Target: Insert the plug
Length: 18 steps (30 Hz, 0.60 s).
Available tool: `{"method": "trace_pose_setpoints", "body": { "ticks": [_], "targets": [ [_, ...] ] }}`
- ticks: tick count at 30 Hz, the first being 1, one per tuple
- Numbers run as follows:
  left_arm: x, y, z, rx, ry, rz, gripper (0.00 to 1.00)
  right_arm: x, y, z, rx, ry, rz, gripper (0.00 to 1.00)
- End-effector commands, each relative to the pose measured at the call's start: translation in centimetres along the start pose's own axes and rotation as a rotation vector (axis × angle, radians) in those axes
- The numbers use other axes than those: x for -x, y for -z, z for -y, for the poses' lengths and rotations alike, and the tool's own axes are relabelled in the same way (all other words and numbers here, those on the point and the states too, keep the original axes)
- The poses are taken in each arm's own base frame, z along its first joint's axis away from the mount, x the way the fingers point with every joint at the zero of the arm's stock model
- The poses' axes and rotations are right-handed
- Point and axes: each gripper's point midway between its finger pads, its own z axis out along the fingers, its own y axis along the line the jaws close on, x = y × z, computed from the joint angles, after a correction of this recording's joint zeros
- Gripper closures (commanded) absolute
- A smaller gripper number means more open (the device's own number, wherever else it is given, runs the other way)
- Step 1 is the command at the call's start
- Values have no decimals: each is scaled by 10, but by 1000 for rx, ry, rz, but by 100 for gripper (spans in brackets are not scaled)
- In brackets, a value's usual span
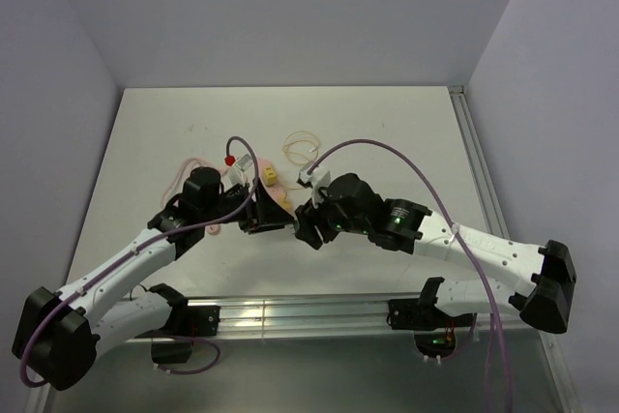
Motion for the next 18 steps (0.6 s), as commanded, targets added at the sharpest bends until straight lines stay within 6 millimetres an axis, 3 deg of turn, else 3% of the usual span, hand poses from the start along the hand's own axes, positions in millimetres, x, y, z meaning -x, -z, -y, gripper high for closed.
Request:
{"method": "trace_pose_setpoints", "body": {
  "ticks": [1,9,18],
  "targets": [
    [9,6,27,-85,-73,30,32,23,0,-8,-3,54,45,100],
    [4,2,18,-80,-46,13,32,31,-7,-27,49,82,63,100],
    [-1,1,13,-83,-34,4,35,37,-15,-30,47,93,74,100]
  ]
}}
